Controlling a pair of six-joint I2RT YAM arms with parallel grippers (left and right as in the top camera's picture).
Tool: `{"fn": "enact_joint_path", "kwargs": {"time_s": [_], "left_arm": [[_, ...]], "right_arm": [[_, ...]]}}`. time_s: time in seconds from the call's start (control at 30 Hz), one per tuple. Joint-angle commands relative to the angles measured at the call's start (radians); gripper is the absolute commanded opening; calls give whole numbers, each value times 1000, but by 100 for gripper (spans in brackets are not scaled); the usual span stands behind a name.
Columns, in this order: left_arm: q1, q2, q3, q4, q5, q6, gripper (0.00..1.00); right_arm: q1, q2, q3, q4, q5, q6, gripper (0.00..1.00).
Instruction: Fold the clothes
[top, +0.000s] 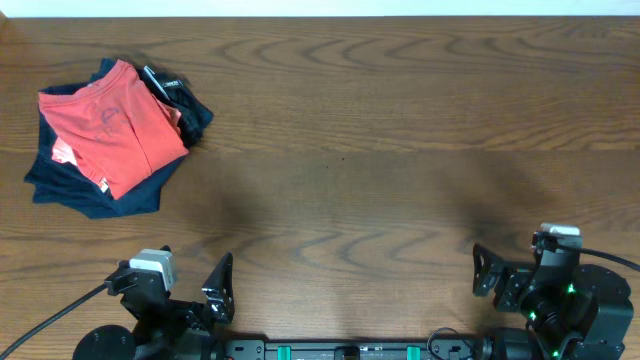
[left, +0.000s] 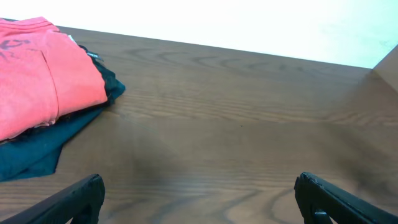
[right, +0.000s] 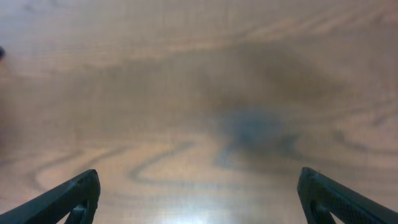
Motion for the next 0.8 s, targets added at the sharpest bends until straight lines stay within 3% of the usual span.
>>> {"fn": "enact_joint_path", "kwargs": {"time_s": [0.0,0.43,0.77], "left_arm": [[-4,-4,-6,0,-8,-13,98],[-4,-4,-6,0,-8,-13,98],[-4,-4,-6,0,-8,-13,98]], "right_arm": [[6,-3,-6,-25,2,-6,99],[12,-35,-31,28,2,-24,99],[116,-250,-410,585,-13,-94,99]]}}
